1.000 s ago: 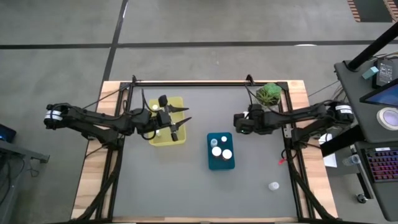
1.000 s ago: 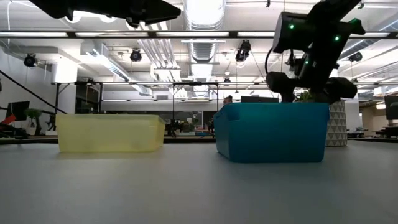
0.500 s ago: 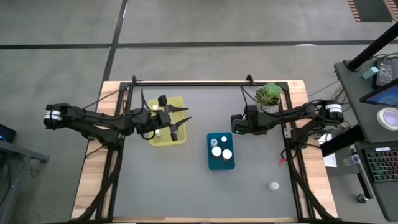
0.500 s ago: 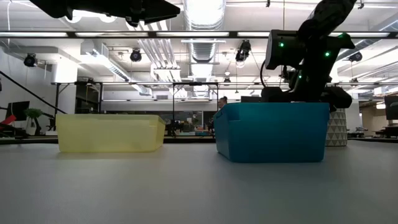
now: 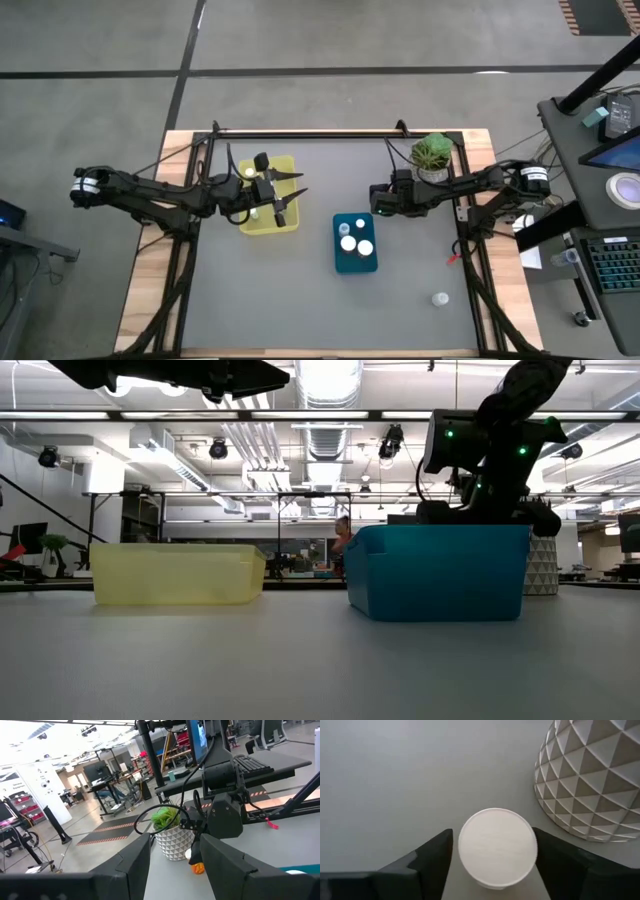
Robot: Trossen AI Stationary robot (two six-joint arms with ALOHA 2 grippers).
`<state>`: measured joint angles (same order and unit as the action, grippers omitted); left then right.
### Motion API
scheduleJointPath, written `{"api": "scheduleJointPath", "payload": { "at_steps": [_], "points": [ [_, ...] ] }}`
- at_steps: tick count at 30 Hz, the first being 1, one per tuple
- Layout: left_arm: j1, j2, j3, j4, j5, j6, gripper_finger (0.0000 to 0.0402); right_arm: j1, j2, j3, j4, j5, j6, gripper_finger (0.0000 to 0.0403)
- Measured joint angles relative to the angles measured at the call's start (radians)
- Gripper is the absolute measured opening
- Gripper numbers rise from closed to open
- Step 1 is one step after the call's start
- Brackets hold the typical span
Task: Pick and place medicine bottles into bin by pill shape (circle, oval)
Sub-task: Put the orange tablet bottle into the blue bin
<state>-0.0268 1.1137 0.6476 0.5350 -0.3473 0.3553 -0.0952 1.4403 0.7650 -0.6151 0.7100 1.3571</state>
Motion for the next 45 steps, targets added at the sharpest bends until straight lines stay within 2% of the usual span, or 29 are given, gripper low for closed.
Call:
{"api": "scheduleJointPath", "payload": {
  "at_steps": [4, 8, 14, 20, 27, 32, 40, 45],
  "points": [
    [0.000, 0.000, 0.000, 0.000, 0.000, 0.000, 0.0157, 0.000, 0.000, 0.000, 0.000, -0.002, 0.000, 0.0222],
    [0.000, 0.000, 0.000, 0.000, 0.000, 0.000, 0.0157, 0.000, 0.000, 0.000, 0.000, -0.002, -0.001, 0.0208],
    [0.000, 0.000, 0.000, -0.002, 0.000, 0.000, 0.0157, 0.001, -0.008, 0.000, -0.001, -0.003, -0.037, 0.0213],
    [0.000, 0.000, -0.001, -0.003, 0.000, 0.000, 0.0157, 0.002, -0.070, 0.000, -0.001, -0.003, -0.104, 0.0214],
    [0.000, 0.000, -0.002, -0.003, -0.001, 0.000, 0.0157, 0.034, -0.173, 0.063, -0.008, -0.012, -0.293, 0.0214],
    [0.000, 0.000, -0.002, -0.004, -0.001, 0.000, 0.0157, 0.067, -0.228, 0.149, -0.007, -0.119, -0.500, 0.0214],
    [0.000, 0.000, -0.003, -0.004, -0.001, -0.002, 0.0157, 0.149, -0.241, 0.260, 0.010, -0.401, -0.801, 0.0215],
    [0.000, 0.000, -0.004, -0.004, -0.001, -0.003, 0.0157, 0.214, -0.241, 0.269, 0.097, -0.488, -0.940, 0.0215]
  ]
}}
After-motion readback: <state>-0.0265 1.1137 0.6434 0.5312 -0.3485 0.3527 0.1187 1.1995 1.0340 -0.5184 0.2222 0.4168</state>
